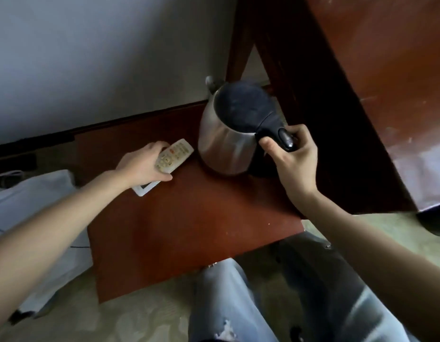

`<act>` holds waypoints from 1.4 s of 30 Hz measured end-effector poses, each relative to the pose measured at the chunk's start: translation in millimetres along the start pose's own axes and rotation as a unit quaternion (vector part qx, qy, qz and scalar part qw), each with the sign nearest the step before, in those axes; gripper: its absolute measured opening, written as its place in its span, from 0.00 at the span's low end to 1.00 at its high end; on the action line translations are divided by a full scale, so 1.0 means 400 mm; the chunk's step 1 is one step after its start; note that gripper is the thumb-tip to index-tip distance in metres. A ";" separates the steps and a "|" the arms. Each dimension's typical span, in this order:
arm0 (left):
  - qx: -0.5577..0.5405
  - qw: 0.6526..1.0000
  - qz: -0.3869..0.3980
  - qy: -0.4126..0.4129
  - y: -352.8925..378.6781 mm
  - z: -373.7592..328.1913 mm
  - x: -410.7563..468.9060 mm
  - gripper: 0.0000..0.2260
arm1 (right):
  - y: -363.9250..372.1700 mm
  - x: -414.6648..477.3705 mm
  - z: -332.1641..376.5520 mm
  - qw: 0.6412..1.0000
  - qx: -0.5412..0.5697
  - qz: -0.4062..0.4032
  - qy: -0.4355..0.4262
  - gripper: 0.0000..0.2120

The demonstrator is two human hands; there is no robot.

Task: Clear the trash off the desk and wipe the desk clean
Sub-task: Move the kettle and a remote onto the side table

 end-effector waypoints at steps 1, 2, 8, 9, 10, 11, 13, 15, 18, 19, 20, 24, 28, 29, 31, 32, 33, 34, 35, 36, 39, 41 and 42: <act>-0.011 1.000 -0.007 -0.018 0.020 0.004 0.010 0.38 | 0.008 0.006 -0.013 1.000 0.000 -0.005 0.003 0.13; -0.026 0.999 -0.020 -0.038 0.037 0.005 0.018 0.39 | 0.015 0.011 -0.025 1.000 0.003 -0.005 0.007 0.13; -0.204 0.969 -0.080 -0.111 0.079 -0.054 0.039 0.41 | 0.038 0.013 -0.051 0.998 -0.014 0.068 0.006 0.14; -0.230 0.965 -0.058 -0.112 0.087 -0.070 0.036 0.42 | 0.036 0.012 -0.052 0.996 -0.021 0.085 0.005 0.15; -0.242 0.963 -0.036 -0.110 0.097 -0.083 0.033 0.44 | 0.034 0.009 -0.052 0.994 -0.029 0.102 0.004 0.16; -0.245 0.963 -0.022 -0.107 0.105 -0.093 0.029 0.45 | 0.032 0.007 -0.053 0.992 -0.037 0.119 0.002 0.18; -0.251 0.961 -0.018 -0.112 0.120 -0.100 0.026 0.46 | 0.037 -0.004 -0.059 0.987 -0.046 0.153 -0.002 0.22; -0.248 0.961 -0.024 -0.115 0.126 -0.103 0.024 0.46 | 0.045 -0.013 -0.068 0.985 -0.057 0.164 -0.006 0.24; -0.169 0.980 -0.010 -0.106 0.106 -0.110 0.006 0.41 | 0.048 -0.017 -0.063 0.986 -0.070 0.152 0.001 0.25; -0.117 0.988 -0.005 -0.100 0.089 -0.115 -0.007 0.38 | 0.044 -0.019 -0.054 0.985 -0.086 0.146 -0.008 0.25; -0.066 0.994 -0.006 -0.089 0.065 -0.123 -0.022 0.35 | 0.037 -0.023 -0.041 0.983 -0.112 0.142 -0.030 0.26; 0.037 0.998 -0.038 0.030 -0.067 -0.217 -0.115 0.23 | -0.017 -0.056 0.034 0.937 -0.266 0.155 -0.163 0.22; 0.078 0.984 -0.064 0.145 -0.209 -0.349 -0.227 0.21 | -0.083 -0.102 0.145 0.875 -0.354 0.208 -0.257 0.15; 0.088 0.980 -0.069 0.168 -0.241 -0.381 -0.250 0.20 | -0.105 -0.111 0.178 0.860 -0.373 0.203 -0.284 0.14; 0.109 0.971 -0.077 0.200 -0.300 -0.445 -0.287 0.20 | -0.154 -0.128 0.241 0.828 -0.409 0.183 -0.338 0.15; 0.123 0.966 -0.083 0.210 -0.329 -0.477 -0.299 0.20 | -0.181 -0.133 0.268 0.815 -0.426 0.173 -0.353 0.16; 0.138 0.962 -0.090 0.219 -0.355 -0.510 -0.307 0.21 | -0.211 -0.132 0.289 0.807 -0.441 0.166 -0.357 0.16; 0.150 0.958 -0.098 0.224 -0.381 -0.544 -0.310 0.21 | -0.243 -0.129 0.308 0.800 -0.458 0.156 -0.354 0.16; 0.157 0.955 -0.106 0.227 -0.404 -0.577 -0.308 0.21 | -0.276 -0.121 0.321 0.794 -0.476 0.146 -0.349 0.16; 0.157 0.954 -0.114 0.230 -0.424 -0.610 -0.301 0.21 | -0.309 -0.111 0.330 0.788 -0.493 0.136 -0.342 0.15; 0.147 0.953 -0.119 0.235 -0.462 -0.710 -0.256 0.23 | -0.409 -0.064 0.339 0.779 -0.531 0.110 -0.314 0.16; 0.143 0.955 -0.110 0.237 -0.471 -0.770 -0.210 0.23 | -0.466 -0.020 0.332 0.780 -0.553 0.106 -0.272 0.18; 0.143 0.955 -0.103 0.238 -0.474 -0.802 -0.181 0.23 | -0.496 0.008 0.323 0.782 -0.562 0.106 -0.247 0.19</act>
Point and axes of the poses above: each hand's wrist, its own x-axis towards the middle knuckle, its own y-axis out of the palm, z = x × y, the point moved 3 cm from there along x, towards the middle knuckle, and after that the axes turned 8 degrees about y, right-handed, at the moved point
